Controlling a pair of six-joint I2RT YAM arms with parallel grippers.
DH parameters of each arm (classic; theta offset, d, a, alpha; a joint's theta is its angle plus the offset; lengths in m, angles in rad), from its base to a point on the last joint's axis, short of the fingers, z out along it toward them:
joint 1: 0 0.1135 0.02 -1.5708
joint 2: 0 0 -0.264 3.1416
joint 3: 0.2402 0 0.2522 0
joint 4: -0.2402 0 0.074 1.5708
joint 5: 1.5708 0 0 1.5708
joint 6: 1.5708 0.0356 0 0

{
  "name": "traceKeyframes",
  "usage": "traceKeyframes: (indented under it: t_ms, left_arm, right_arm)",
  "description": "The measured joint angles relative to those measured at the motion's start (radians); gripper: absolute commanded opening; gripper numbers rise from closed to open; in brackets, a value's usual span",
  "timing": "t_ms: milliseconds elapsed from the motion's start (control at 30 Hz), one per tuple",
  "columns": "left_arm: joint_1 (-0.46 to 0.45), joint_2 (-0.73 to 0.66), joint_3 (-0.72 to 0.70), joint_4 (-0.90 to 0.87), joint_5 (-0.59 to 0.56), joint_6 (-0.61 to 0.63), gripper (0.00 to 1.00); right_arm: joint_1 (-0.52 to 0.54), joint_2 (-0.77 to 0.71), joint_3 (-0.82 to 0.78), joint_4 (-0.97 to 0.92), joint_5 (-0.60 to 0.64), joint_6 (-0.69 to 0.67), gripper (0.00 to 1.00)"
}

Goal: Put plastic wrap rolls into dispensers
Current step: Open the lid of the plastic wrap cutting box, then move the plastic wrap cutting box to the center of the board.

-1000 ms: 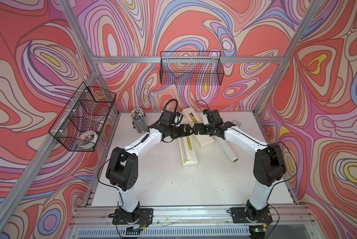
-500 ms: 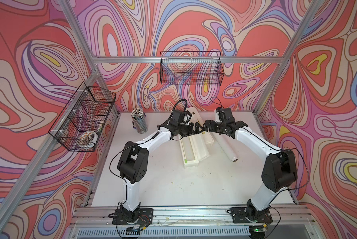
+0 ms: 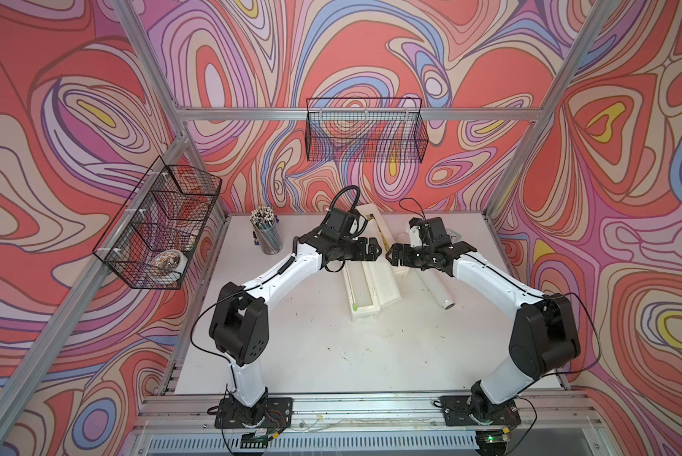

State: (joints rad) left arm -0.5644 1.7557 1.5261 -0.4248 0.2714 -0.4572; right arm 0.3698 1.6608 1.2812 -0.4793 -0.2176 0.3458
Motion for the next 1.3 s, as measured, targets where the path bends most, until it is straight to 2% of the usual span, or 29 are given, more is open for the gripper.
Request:
traceKeyframes:
  t_ms: [133,233,433,600,667,900,1133,1233,1300]
  left_arm:
    - [0.034,-0.083,-0.106,-0.020,-0.060,0.009,0.92]
    - [0.077,-0.098,-0.182,-0.032,-0.085,0.009,0.92]
    - [0.133,-0.127,-0.271,-0.068,-0.121,0.011,0.92]
    - [0.146,-0.169,-0.278,-0.070,-0.126,0.013,0.93]
    - [0.153,-0.185,-0.287,-0.069,-0.129,0.016,0.93]
    - [0.216,-0.234,-0.347,-0.072,-0.136,0.020,0.93]
    - [0.287,-0.294,-0.357,-0.082,-0.149,0.036,0.94]
    - [0.311,-0.323,-0.357,-0.087,-0.150,0.043,0.94]
    - [0.322,-0.336,-0.357,-0.089,-0.153,0.046,0.94]
  right_arm:
    - [0.057,0.051,0.000,-0.002,-0.036,0.015,0.82]
    - [0.076,0.071,-0.008,-0.005,-0.040,0.038,0.73]
    - [0.082,0.086,-0.029,0.017,-0.063,0.087,0.32]
    - [0.089,0.137,-0.032,0.077,-0.137,0.146,0.14]
    - [0.102,0.154,-0.016,0.109,-0.168,0.172,0.10]
    - [0.172,0.262,0.084,0.166,-0.202,0.238,0.02]
    - [0.259,0.481,0.327,0.232,-0.264,0.315,0.07]
    - [0.287,0.520,0.363,0.273,-0.262,0.373,0.14]
    - [0.298,0.526,0.366,0.291,-0.251,0.402,0.36]
